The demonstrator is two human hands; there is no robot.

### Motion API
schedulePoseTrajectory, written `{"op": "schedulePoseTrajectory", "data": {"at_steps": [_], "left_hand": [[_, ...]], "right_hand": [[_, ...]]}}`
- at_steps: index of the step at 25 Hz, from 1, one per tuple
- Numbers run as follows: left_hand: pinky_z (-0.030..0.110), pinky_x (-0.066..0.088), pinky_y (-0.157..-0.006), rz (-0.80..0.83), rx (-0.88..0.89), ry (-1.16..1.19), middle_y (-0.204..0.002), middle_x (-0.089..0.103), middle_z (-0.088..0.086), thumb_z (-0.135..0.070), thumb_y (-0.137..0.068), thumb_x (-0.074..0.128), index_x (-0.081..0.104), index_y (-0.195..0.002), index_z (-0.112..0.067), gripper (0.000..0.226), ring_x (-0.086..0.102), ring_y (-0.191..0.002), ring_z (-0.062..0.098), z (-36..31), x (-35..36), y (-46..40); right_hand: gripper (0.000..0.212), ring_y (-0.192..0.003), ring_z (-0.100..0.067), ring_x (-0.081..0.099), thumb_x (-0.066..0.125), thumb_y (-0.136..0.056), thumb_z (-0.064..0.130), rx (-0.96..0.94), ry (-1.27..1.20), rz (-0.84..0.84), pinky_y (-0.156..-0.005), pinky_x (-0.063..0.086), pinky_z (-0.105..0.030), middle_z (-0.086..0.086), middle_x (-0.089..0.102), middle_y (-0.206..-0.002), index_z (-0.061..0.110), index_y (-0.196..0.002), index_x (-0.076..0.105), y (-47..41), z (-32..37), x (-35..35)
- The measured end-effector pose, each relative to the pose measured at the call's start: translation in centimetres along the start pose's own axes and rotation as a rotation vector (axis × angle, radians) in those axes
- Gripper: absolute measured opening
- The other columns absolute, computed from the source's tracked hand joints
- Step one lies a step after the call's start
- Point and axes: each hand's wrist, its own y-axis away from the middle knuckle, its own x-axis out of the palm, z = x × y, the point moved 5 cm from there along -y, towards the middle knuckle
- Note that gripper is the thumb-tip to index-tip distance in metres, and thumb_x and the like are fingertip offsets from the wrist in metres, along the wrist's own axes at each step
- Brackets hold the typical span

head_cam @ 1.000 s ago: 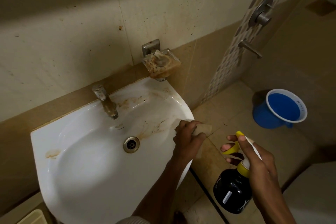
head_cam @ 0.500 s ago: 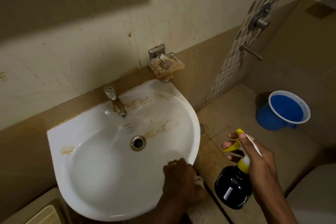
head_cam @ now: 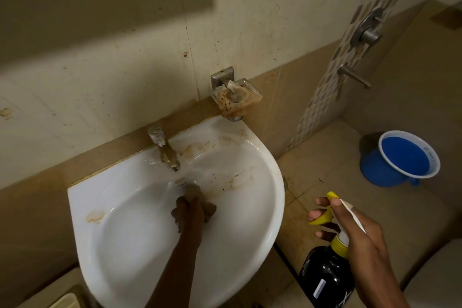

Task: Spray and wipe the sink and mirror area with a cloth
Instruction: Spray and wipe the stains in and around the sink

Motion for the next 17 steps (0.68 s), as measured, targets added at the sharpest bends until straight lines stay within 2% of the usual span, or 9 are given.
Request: {"op": "schedulePoseTrajectory", "data": {"at_steps": [2,3,6,8,10,12,14,16,17], "left_hand": [[0.041,0.047,-0.084,-0.005,-0.082,-0.133,-0.121,0.048,0.019,-0.035,-0.097,0.052,0.044,-0.130,-0.009,0.044,0.054,-0.097,0.032,0.5,1.9,-1.2],[0.045,0.045,-0.093,-0.019,-0.103,-0.194,-0.133,0.040,0.022,-0.036,-0.096,0.052,0.037,-0.140,-0.011,0.053,0.050,-0.111,0.037,0.6,2.8,-1.5],[0.057,0.032,-0.110,-0.036,-0.148,-0.264,-0.145,0.025,0.024,-0.038,-0.095,0.052,0.021,-0.147,-0.013,0.066,0.034,-0.132,0.046,-0.2,4.9,-1.7],[0.061,0.031,-0.110,-0.018,-0.167,-0.260,-0.148,0.021,0.024,-0.040,-0.092,0.054,0.015,-0.148,-0.014,0.073,0.031,-0.134,0.047,0.8,6.1,-2.9],[0.059,0.039,-0.106,-0.015,-0.152,-0.212,-0.144,0.031,0.020,-0.053,-0.085,0.055,0.021,-0.145,-0.021,0.076,0.041,-0.128,0.044,0.8,7.1,-3.3],[0.040,0.048,-0.091,0.064,-0.082,-0.142,-0.133,0.041,0.010,-0.056,-0.079,0.056,0.031,-0.137,-0.025,0.071,0.049,-0.114,0.032,-0.9,8.6,-2.0],[0.029,0.037,-0.085,0.118,-0.048,-0.079,-0.130,0.037,0.011,-0.038,-0.084,0.062,0.033,-0.139,-0.020,0.065,0.046,-0.116,0.031,-3.5,10.3,-0.3],[0.034,0.033,-0.083,0.123,-0.073,0.010,-0.135,0.036,0.016,-0.027,-0.089,0.063,0.032,-0.144,-0.013,0.065,0.045,-0.123,0.038,-4.5,11.5,0.3],[0.034,0.033,-0.082,0.135,-0.063,0.074,-0.133,0.039,0.015,-0.022,-0.090,0.063,0.034,-0.143,-0.012,0.061,0.046,-0.122,0.038,-5.0,11.8,0.7]], "right_hand": [[0.093,-0.080,-0.022,0.079,0.076,-0.036,0.094,0.040,-0.025,0.002,-0.068,0.058,-0.041,-0.007,0.083,-0.091,0.025,-0.099,0.084,-0.8,-0.7,0.5],[0.090,-0.080,-0.023,0.079,0.076,-0.035,0.094,0.050,-0.031,0.013,-0.068,0.058,-0.041,-0.008,0.082,-0.091,0.028,-0.097,0.085,-1.0,-0.8,0.9],[0.077,-0.084,-0.030,0.078,0.075,-0.036,0.094,0.051,-0.033,0.019,-0.071,0.058,-0.043,-0.010,0.082,-0.091,0.043,-0.093,0.084,-1.6,-0.6,1.9],[0.076,-0.088,-0.033,0.077,0.074,-0.036,0.094,0.057,-0.037,0.032,-0.073,0.058,-0.044,-0.010,0.082,-0.090,0.043,-0.091,0.084,-2.3,-0.4,2.4],[0.067,-0.091,-0.038,0.076,0.075,-0.044,0.090,0.057,-0.025,0.028,-0.074,0.058,-0.044,-0.009,0.082,-0.088,0.041,-0.089,0.085,-2.6,-0.3,2.8],[0.050,-0.093,-0.043,0.075,0.075,-0.058,0.077,0.062,-0.067,0.020,-0.073,0.057,-0.044,-0.010,0.082,-0.087,0.038,-0.087,0.085,-2.7,0.1,2.9],[0.066,-0.090,-0.039,0.076,0.078,-0.050,0.083,0.067,-0.062,0.033,-0.071,0.058,-0.043,-0.012,0.082,-0.090,0.033,-0.092,0.086,-3.0,0.0,2.5],[0.094,-0.087,-0.035,0.078,0.079,-0.036,0.090,0.064,-0.038,0.006,-0.069,0.057,-0.042,-0.014,0.082,-0.093,0.021,-0.099,0.084,-3.2,0.0,1.6],[0.099,-0.087,-0.035,0.078,0.079,-0.034,0.090,0.068,-0.041,-0.011,-0.068,0.057,-0.042,-0.014,0.082,-0.094,0.019,-0.102,0.083,-3.2,0.0,1.2]]}}
